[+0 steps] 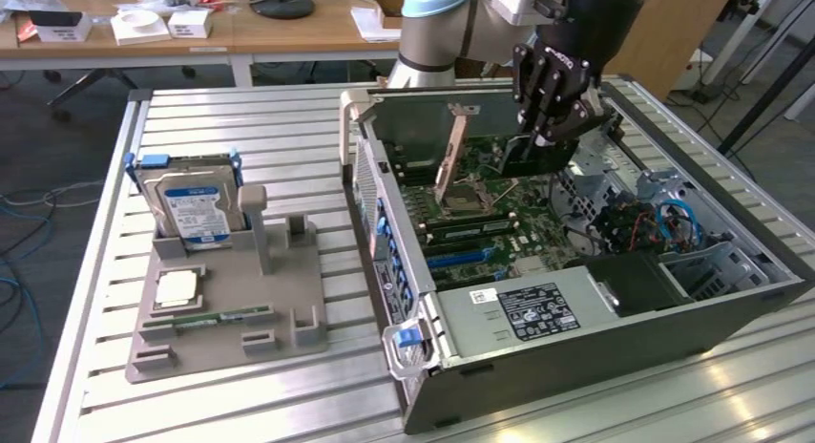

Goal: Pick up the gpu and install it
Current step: 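Insert the gpu into the slot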

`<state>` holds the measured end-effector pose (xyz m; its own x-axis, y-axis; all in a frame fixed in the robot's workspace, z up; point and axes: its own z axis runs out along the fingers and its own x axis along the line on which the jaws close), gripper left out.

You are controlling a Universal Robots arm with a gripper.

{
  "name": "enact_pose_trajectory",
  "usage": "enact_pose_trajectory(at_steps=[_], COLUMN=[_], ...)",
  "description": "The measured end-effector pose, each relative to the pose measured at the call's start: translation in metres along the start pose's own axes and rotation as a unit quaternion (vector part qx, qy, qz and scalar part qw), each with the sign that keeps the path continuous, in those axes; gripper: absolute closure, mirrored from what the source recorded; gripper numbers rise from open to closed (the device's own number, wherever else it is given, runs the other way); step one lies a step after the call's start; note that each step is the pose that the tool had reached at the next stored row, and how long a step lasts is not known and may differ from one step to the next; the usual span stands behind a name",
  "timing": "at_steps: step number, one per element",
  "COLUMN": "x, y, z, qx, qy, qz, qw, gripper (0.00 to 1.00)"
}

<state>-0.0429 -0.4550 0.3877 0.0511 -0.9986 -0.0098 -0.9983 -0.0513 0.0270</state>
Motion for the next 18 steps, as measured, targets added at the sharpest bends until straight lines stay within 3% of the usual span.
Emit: enact_pose_trajectory(at_steps=[3,8,18], x=[0.0,0.0,0.0], y=[0.0003,0.0005,0.0007], z=[0.0029,0.0044,0.0224], qx=[0.0038,0.0045,0.0049], qy=[0.0003,0.0,0.0002], qz=[-0.001,-0.001,-0.001], qw=[1.0,1.0,1.0], gripper=[0.74,0.74,0.74])
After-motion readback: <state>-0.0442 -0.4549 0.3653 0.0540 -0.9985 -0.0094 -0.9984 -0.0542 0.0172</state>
